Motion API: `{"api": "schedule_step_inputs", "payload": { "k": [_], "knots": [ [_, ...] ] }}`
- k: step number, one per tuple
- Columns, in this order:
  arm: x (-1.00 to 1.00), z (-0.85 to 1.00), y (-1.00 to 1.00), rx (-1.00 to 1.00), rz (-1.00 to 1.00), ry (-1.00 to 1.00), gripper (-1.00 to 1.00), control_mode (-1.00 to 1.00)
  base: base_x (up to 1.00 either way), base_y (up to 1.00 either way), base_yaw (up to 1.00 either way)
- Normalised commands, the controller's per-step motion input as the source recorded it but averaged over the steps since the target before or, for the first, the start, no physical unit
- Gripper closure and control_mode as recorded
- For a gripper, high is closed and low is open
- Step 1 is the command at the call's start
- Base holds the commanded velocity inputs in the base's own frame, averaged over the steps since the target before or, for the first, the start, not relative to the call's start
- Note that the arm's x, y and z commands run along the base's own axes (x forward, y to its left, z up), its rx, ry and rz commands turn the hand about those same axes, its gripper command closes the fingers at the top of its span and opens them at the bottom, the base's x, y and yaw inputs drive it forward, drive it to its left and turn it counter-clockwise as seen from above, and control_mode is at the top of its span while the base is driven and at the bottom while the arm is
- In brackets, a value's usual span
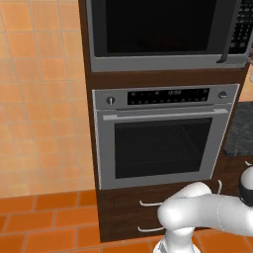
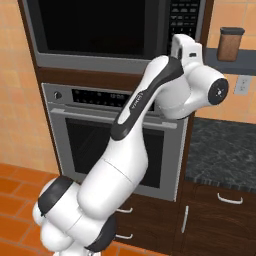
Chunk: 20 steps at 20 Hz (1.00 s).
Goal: Pick the lime from the sink and place it in the bowl. Then pick the bowl and place it in the microwave. Then close the microwave door and press the start button.
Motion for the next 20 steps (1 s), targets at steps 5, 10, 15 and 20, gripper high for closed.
{"api": "schedule_step_inputs", "payload": {
  "k": [5, 10, 15, 20],
  "knots": [
    [0.72, 0.0, 0.31, -0.13, 0.0, -0.04, 1.0, -1.0, 0.0, 0.0, 0.0],
    [0.48, 0.0, -0.06, -0.08, -0.01, -0.07, 1.0, -1.0, 0.0, 0.0, 0.0],
    [0.08, 0.0, -0.27, -0.05, -0.04, -0.13, 1.0, -1.0, 0.0, 0.0, 0.0],
    [0.47, 0.0, 0.0, -0.06, -0.07, -0.08, 1.0, -1.0, 0.0, 0.0, 0.0]
  ]
}}
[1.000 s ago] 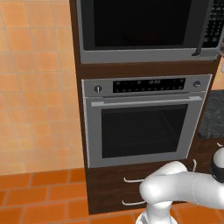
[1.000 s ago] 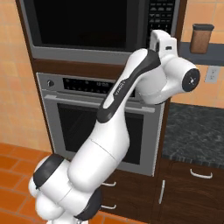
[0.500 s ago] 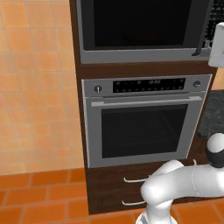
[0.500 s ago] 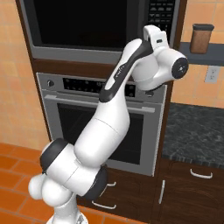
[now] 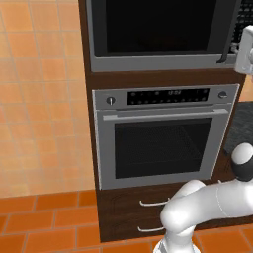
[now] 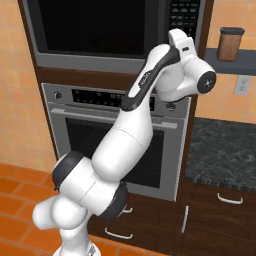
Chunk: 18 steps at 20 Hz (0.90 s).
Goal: Pick the lime from the sink and place it in the bowl. Then pick the bowl and place it in the microwave. Then close the microwave door and press the start button.
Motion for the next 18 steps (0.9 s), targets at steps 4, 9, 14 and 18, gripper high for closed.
{"api": "schedule_step_inputs", "payload": {
  "k": [4, 9, 14, 18],
  "knots": [
    [0.45, 0.0, -0.03, -0.04, -0.08, -0.02, 1.0, -1.0, 0.0, 0.0, 0.0],
    [0.21, 0.0, -0.24, -0.01, -0.06, 0.0, 1.0, -1.0, 0.0, 0.0, 0.0],
    [-0.69, -0.01, -0.08, -0.01, -0.01, -0.1, 1.0, -1.0, 0.0, 0.0, 0.0],
    [-1.0, -0.38, 0.18, -0.12, 0.0, -0.05, 1.0, -1.0, 0.0, 0.0, 0.0]
  ]
}}
